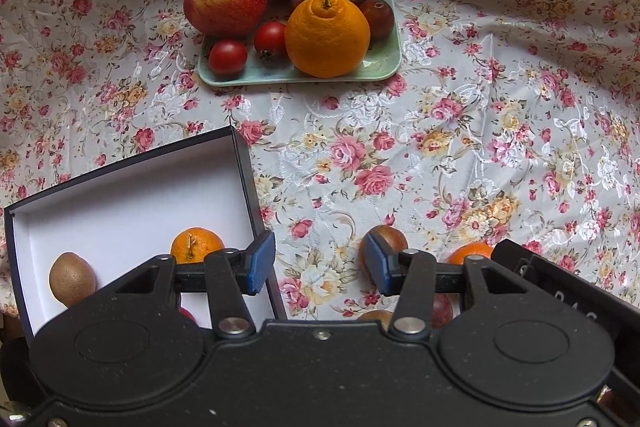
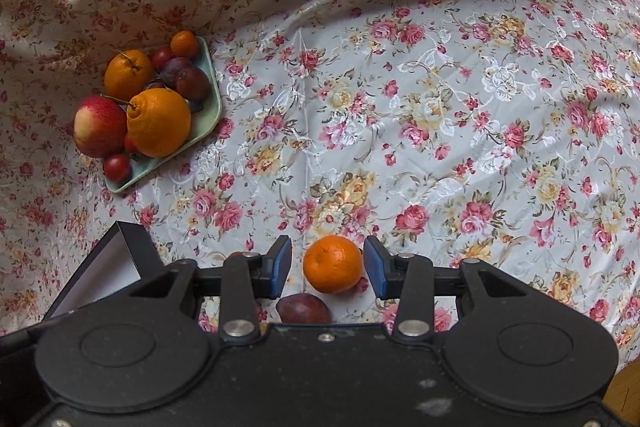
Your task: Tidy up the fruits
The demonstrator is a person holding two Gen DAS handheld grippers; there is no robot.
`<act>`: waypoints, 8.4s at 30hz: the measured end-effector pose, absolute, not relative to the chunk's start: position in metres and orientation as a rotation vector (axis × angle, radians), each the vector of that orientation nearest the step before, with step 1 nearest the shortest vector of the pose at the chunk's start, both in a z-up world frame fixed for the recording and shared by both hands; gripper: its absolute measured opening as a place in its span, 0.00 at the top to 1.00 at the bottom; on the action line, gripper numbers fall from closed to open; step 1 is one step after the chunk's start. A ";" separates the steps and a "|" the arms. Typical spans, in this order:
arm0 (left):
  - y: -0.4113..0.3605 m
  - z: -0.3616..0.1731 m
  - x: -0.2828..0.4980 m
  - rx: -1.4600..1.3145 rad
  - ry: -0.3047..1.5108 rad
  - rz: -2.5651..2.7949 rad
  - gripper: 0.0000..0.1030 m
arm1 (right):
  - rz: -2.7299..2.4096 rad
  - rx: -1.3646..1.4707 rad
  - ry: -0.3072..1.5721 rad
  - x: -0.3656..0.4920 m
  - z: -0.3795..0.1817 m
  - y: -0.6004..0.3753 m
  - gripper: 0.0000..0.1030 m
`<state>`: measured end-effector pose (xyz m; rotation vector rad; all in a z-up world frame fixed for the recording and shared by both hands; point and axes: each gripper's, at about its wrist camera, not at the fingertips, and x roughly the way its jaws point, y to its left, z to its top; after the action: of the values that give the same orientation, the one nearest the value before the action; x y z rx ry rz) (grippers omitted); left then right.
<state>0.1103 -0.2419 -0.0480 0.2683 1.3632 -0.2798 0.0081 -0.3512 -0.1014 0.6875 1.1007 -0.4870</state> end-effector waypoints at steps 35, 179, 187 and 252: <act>-0.248 -0.060 0.127 0.206 1.460 -0.345 0.46 | -0.523 0.732 1.238 0.020 -0.145 -0.354 0.67; 0.026 -0.027 0.147 -0.063 1.309 0.076 0.57 | -0.167 0.261 0.948 0.037 -0.079 -0.094 0.66; 0.007 -0.025 0.145 -0.039 1.316 0.046 0.57 | -0.175 0.274 0.975 0.034 -0.080 -0.103 0.66; -0.246 -0.055 0.035 0.324 1.442 -0.465 0.57 | -0.722 0.946 1.221 -0.083 -0.121 -0.356 0.66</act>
<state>0.0346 -0.2462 -0.0554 0.3244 1.4415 -0.4650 -0.0828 -0.3556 -0.1212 0.9459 1.2214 -0.7216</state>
